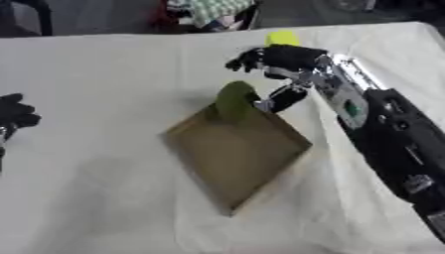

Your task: Pick up objects on the table and place them in the box.

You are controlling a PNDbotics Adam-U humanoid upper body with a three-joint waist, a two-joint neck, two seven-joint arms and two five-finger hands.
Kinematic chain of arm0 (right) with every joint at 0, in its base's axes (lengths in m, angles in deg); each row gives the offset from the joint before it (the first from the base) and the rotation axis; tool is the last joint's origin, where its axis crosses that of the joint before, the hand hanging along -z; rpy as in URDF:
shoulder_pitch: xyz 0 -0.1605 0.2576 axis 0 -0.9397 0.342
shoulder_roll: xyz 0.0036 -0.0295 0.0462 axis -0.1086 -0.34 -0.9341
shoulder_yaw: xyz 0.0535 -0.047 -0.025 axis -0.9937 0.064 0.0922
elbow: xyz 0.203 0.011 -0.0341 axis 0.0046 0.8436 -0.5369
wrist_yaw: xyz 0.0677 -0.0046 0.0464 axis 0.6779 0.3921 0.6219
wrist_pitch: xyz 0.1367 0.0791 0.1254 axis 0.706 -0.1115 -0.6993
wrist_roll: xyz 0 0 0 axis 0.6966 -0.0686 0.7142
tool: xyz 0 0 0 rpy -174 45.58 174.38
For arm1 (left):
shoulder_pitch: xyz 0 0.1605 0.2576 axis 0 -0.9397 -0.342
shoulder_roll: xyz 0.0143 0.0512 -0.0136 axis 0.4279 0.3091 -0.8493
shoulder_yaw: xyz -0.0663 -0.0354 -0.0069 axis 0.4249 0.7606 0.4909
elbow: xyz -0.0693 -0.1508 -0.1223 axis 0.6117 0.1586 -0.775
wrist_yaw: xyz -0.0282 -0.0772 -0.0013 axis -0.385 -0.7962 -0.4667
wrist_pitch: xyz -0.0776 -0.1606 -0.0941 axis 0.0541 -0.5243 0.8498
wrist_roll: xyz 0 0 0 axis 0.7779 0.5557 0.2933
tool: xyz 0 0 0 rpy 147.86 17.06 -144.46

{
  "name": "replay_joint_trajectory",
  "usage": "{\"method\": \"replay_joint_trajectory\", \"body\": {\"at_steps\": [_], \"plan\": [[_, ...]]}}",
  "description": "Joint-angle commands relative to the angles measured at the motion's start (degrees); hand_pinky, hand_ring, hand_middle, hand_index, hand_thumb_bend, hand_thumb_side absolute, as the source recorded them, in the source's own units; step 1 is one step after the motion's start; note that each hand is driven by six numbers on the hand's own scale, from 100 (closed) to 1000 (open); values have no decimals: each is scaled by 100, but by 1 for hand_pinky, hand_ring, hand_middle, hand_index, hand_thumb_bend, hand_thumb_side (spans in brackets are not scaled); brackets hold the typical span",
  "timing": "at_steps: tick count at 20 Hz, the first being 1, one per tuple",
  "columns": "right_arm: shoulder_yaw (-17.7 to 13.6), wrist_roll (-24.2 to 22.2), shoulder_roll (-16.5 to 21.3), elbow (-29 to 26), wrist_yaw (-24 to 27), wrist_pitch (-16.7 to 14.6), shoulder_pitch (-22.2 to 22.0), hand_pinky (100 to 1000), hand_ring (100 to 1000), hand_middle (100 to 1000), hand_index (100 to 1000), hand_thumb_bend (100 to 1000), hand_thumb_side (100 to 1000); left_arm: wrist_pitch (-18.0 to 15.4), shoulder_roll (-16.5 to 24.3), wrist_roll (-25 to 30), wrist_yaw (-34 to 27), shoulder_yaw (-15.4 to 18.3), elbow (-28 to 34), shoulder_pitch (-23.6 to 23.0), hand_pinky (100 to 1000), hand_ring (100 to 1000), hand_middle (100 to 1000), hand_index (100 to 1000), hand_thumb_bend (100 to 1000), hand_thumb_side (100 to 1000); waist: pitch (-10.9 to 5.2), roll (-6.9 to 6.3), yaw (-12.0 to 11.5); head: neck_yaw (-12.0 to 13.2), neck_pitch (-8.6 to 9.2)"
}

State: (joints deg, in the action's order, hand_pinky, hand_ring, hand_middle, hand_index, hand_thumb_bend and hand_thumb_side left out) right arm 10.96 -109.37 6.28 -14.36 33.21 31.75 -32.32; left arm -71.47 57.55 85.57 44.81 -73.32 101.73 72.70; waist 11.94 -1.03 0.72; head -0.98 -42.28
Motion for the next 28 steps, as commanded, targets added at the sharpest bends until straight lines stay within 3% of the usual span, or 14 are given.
{"method": "replay_joint_trajectory", "body": {"at_steps": [1, 5, 8, 11, 15, 19, 24, 28], "plan": [[-11, -178, 339, -454, 327, 26, 160, 787, 814, 892, 991, 100, 322, 10, 157, 3, -2, 15, 63, 53, 716, 638, 607, 803, 369, 726, -112, 10, 1, -3, 28], [-226, -250, 652, -618, 660, 295, 287, 799, 827, 918, 999, 100, 253, 13, 168, -5, -1, 21, 62, 45, 716, 638, 607, 804, 361, 729, -121, 24, 4, 11, 28], [-506, -198, 708, -325, 602, 541, 489, 808, 839, 933, 1000, 100, 221, 16, 169, -4, 0, 19, 60, 39, 716, 639, 608, 804, 358, 730, -132, 31, 8, 19, 25], [-851, -56, 547, 425, 159, 737, 803, 822, 874, 962, 1000, 100, 222, 14, 169, 4, 1, 12, 63, 47, 716, 639, 608, 804, 353, 730, -132, 26, 4, 3, 43], [-1301, 141, 200, 1544, -667, 885, 1214, 927, 984, 1000, 1000, 100, 315, 10, 168, 9, -1, 7, 66, 52, 716, 640, 608, 804, 350, 732, -109, 4, -27, -47, 59], [-1784, 484, -166, 2331, -1462, 1196, 1605, 974, 1000, 1000, 1000, 100, 341, 7, 149, 23, -8, -9, 72, 77, 716, 640, 608, 805, 348, 732, -70, -26, -71, -90, 93], [-2315, 1179, -556, 2946, -2159, 1833, 1974, 966, 1000, 1000, 1000, 100, 367, 6, 117, 55, -22, -42, 73, 117, 716, 640, 608, 805, 343, 736, -9, -52, -161, -188, 151], [-2589, 1567, -770, 3190, -2349, 2314, 2118, 946, 993, 987, 1000, 100, 400, 6, 94, 88, -33, -74, 76, 156, 717, 640, 608, 805, 336, 736, 34, -61, -255, -295, 191]]}}
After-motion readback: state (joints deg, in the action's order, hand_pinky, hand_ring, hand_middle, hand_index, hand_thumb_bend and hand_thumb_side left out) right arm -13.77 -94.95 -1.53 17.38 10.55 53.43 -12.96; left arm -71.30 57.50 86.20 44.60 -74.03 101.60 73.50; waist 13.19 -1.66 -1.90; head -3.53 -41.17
